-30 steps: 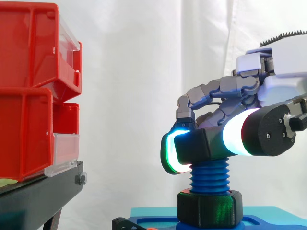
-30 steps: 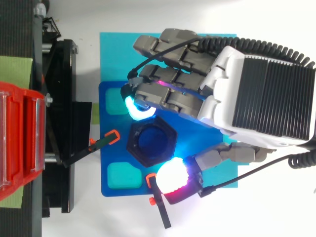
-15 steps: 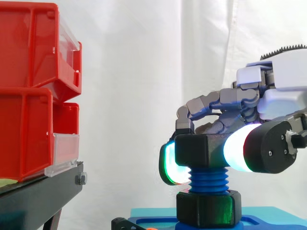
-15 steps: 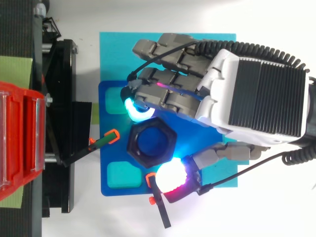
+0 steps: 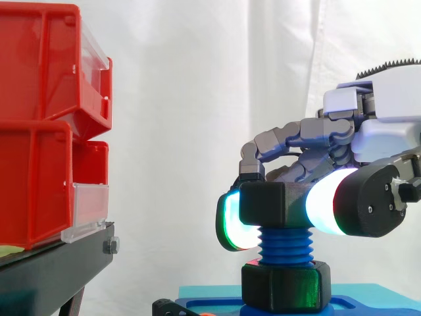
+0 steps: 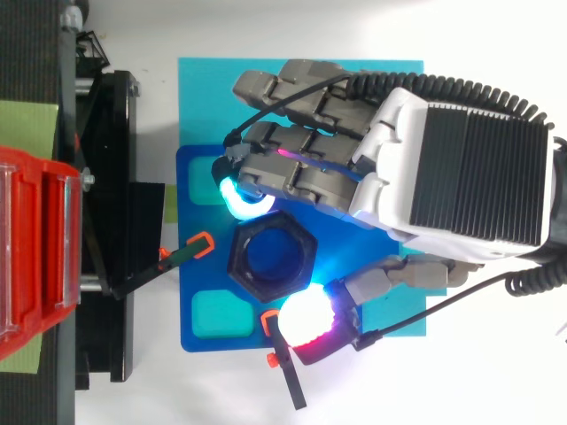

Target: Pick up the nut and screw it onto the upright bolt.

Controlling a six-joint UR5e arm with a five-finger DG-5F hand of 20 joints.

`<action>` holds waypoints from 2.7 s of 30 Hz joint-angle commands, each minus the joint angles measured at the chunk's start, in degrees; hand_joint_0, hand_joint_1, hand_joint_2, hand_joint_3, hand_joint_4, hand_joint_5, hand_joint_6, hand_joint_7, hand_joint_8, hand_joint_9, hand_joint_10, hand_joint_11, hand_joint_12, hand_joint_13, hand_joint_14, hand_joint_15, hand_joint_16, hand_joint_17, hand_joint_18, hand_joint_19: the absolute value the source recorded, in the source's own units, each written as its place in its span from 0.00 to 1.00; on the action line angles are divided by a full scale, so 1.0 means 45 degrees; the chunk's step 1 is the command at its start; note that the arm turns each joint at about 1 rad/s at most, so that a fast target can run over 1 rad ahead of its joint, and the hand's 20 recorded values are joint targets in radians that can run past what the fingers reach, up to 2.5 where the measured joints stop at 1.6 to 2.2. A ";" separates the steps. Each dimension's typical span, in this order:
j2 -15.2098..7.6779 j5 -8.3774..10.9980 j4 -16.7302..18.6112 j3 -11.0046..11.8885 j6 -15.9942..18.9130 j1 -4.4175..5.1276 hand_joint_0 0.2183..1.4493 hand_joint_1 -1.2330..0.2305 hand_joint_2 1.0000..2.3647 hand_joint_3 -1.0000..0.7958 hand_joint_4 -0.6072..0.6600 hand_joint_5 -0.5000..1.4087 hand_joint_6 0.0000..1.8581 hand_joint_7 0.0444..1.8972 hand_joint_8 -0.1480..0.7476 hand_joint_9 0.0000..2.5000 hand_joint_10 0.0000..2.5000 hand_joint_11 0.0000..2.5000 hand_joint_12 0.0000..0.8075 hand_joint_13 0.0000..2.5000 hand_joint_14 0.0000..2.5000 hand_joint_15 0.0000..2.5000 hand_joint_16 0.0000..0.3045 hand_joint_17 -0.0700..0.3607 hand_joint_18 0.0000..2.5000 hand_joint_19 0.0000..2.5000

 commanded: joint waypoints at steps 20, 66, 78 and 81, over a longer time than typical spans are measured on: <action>0.0002 -0.0661 0.0020 -0.0002 0.0000 -0.0385 0.12 0.54 0.00 0.28 0.70 0.14 0.27 0.44 0.56 0.21 0.00 0.05 0.55 0.21 0.00 0.00 0.21 0.50 0.23 0.03; 0.0002 -0.1247 -0.0625 0.1229 0.0000 -0.0014 0.19 0.76 0.00 0.28 0.69 0.16 0.27 0.45 0.50 0.12 0.00 0.00 0.51 0.11 0.00 0.00 0.18 0.45 0.08 0.00; 0.0002 -0.1286 -0.0898 0.1209 0.0039 0.0201 0.20 0.73 0.00 0.28 0.70 0.17 0.27 0.47 0.51 0.14 0.00 0.00 0.49 0.12 0.00 0.00 0.17 0.44 0.08 0.00; 0.0002 -0.1286 -0.0957 0.1209 0.0078 0.0201 0.21 0.73 0.00 0.28 0.70 0.17 0.27 0.47 0.51 0.14 0.00 0.00 0.49 0.12 0.00 0.00 0.17 0.44 0.09 0.00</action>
